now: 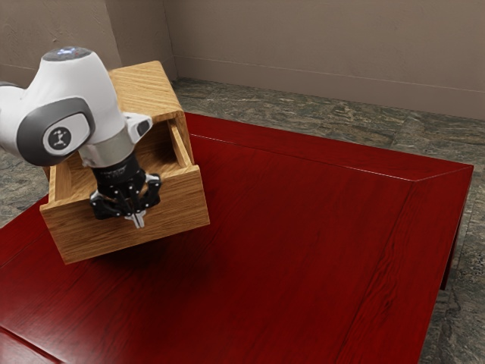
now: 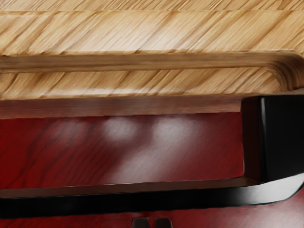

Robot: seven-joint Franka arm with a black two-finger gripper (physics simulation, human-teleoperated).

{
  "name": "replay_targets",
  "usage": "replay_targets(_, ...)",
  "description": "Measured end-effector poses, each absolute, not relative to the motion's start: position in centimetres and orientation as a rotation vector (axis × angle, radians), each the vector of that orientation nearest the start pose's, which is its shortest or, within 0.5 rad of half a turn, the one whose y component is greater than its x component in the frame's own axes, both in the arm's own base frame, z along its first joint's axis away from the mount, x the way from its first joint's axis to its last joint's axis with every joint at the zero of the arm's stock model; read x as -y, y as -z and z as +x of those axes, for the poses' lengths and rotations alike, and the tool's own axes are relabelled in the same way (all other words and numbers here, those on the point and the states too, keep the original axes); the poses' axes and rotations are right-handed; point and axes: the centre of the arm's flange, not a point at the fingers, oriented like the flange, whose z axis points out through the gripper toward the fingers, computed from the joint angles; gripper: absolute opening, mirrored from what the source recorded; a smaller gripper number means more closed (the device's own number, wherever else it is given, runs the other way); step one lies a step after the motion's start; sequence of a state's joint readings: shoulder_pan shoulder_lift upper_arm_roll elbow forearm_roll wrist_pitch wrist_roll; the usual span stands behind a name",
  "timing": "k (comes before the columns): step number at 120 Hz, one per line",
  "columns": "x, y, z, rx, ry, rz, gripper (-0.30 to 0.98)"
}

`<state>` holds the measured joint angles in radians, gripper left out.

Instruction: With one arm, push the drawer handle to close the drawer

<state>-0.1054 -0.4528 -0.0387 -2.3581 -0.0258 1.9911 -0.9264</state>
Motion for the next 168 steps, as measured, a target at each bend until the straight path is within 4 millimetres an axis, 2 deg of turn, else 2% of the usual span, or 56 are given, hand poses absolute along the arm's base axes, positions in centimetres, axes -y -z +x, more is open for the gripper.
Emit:
replay_targets(30,5.7,-50.5,41.8,1.212,0.178,-2.886,-0.10)
replay_targets(53,4.5,-50.1,42.5,1.212,0.201,-2.836,-0.10)
replay_targets(88,2.3,-50.8,45.2,1.291,0.230,-2.808,-0.10)
replay_targets(139,-2.3,-51.3,48.8,1.368,0.254,-2.747,-0.10)
replay_targets(156,-2.9,-51.5,50.1,1.363,0.260,-2.746,-0.10)
replay_targets(168,-4.4,-51.4,51.0,1.383,0.257,-2.735,-0.10)
